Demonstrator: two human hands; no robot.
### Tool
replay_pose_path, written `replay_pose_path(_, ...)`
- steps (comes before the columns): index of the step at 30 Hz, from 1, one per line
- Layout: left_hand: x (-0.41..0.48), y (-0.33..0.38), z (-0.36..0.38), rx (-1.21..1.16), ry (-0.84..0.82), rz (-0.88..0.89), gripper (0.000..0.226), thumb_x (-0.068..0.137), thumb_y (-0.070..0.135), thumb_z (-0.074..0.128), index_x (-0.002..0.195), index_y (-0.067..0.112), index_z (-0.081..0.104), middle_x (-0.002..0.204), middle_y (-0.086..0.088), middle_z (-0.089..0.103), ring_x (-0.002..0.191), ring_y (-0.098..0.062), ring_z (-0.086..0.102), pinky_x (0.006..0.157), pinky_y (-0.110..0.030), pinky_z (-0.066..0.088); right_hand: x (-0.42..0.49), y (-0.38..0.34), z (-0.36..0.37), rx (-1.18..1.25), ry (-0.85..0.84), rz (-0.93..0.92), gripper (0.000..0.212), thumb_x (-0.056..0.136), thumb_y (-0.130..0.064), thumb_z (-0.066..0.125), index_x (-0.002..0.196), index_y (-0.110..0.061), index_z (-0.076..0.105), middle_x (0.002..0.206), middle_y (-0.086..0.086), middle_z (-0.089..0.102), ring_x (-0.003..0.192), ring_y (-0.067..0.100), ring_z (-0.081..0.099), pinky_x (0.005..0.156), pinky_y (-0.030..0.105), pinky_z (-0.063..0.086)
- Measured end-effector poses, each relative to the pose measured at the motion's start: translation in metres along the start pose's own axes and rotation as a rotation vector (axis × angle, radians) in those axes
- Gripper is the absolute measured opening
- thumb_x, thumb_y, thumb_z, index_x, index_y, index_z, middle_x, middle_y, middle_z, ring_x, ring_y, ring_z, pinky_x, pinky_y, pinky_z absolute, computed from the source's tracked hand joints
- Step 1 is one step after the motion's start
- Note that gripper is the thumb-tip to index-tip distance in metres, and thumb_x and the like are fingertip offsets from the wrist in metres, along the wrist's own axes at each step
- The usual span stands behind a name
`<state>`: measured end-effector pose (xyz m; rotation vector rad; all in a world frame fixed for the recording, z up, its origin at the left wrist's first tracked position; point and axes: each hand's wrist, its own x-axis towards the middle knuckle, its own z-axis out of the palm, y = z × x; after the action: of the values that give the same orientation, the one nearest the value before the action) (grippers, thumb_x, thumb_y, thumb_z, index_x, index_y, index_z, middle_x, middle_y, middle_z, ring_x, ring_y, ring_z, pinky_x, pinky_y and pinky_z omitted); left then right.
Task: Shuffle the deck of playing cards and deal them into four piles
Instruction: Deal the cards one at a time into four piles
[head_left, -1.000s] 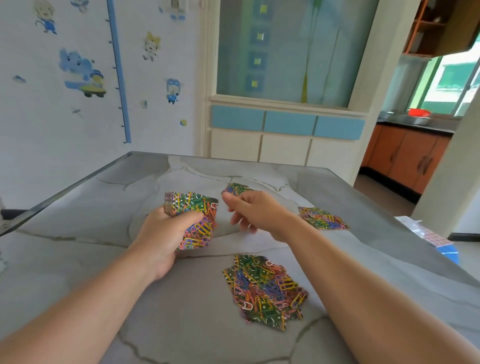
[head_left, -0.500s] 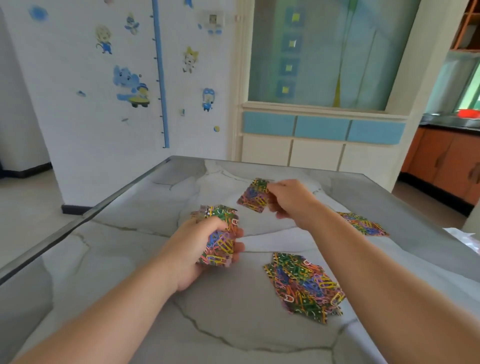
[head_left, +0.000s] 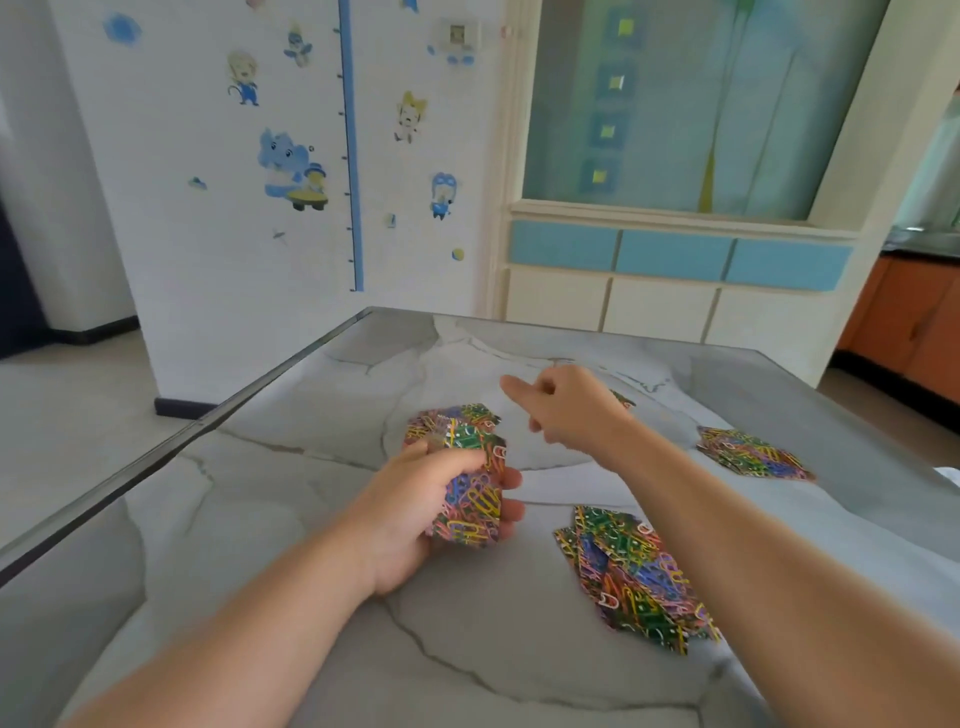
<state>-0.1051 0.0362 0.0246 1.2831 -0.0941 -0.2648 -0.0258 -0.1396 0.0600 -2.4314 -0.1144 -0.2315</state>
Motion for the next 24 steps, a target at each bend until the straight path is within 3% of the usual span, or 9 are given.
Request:
replay_pose_path(2,0.003,0.001,0.005,-0.037,0.021,-0.014,0.022,0.094,0.011,0.048,0.103,0.000,0.064,0.081,-0.018,0.074,0.062,-0.033,0.071,0.053,-0.041,0.060,-0.028,-0.004,-0.008,0.122,-0.026,-0.175,0.059,0.077,-0.073,0.056,0.079,-0.015,0.058,0.092,0.005,0.075,0.072,0.013,0.065,0.071,0.040,0.056)
replay_pose_path(5,0.010,0.004,0.018,-0.054,0.017,-0.015,0.027,0.091,0.013,0.050,0.082,0.006,0.075,0.076,-0.017,0.072,0.060,-0.030,0.071,0.049,-0.039,0.058,-0.071,-0.011,-0.017,0.108,-0.242,-0.359,0.051,0.063,-0.072,0.070,0.086,-0.030,0.053,0.128,-0.009,0.057,0.110,0.004,0.059,0.094,0.029,0.049)
replay_pose_path(7,0.013,0.003,0.030,-0.059,-0.007,-0.032,0.037,0.091,0.020,0.052,0.066,0.012,0.077,0.072,-0.013,0.073,0.058,-0.024,0.072,0.045,-0.032,0.055,-0.088,-0.011,-0.020,-0.041,-0.285,-0.416,0.055,0.061,-0.061,0.081,0.088,-0.028,0.047,0.116,-0.012,0.051,0.101,0.006,0.054,0.088,0.027,0.049)
replay_pose_path(11,0.016,0.000,0.055,-0.065,-0.062,-0.077,0.047,0.092,0.051,0.054,0.076,0.016,0.080,0.087,-0.013,0.077,0.073,-0.025,0.075,0.054,-0.032,0.057,-0.103,0.000,-0.035,-0.156,-0.128,-0.443,0.053,0.065,-0.050,0.086,0.088,-0.024,0.045,0.099,-0.009,0.045,0.079,0.003,0.044,0.067,0.014,0.036)
replay_pose_path(18,0.027,0.001,0.088,-0.004,-0.214,-0.142,0.049,0.091,0.055,0.053,0.088,0.014,0.080,0.096,-0.013,0.077,0.080,-0.024,0.075,0.055,-0.030,0.057,-0.113,0.028,-0.059,-0.054,-0.056,-0.391,0.054,0.063,-0.044,0.089,0.090,-0.021,0.048,0.094,-0.008,0.047,0.075,0.005,0.041,0.065,0.014,0.036)
replay_pose_path(21,0.034,0.004,0.093,0.018,-0.268,-0.153,0.052,0.091,0.058,0.050,0.089,0.016,0.081,0.097,-0.011,0.077,0.081,-0.022,0.075,0.059,-0.032,0.058,-0.108,0.038,-0.061,-0.046,0.004,-0.342,0.055,0.057,-0.050,0.088,0.085,-0.032,0.044,0.089,-0.011,0.047,0.069,0.004,0.041,0.060,0.014,0.037)
replay_pose_path(24,0.042,0.005,0.089,0.045,-0.287,-0.147,0.061,0.090,0.064,0.044,0.103,0.012,0.074,0.097,-0.017,0.074,0.074,-0.029,0.073,0.060,-0.040,0.060,-0.095,0.048,-0.056,-0.034,0.069,-0.230,0.053,0.054,-0.059,0.080,0.084,-0.037,0.041,0.088,-0.012,0.052,0.065,0.002,0.045,0.054,0.018,0.034)
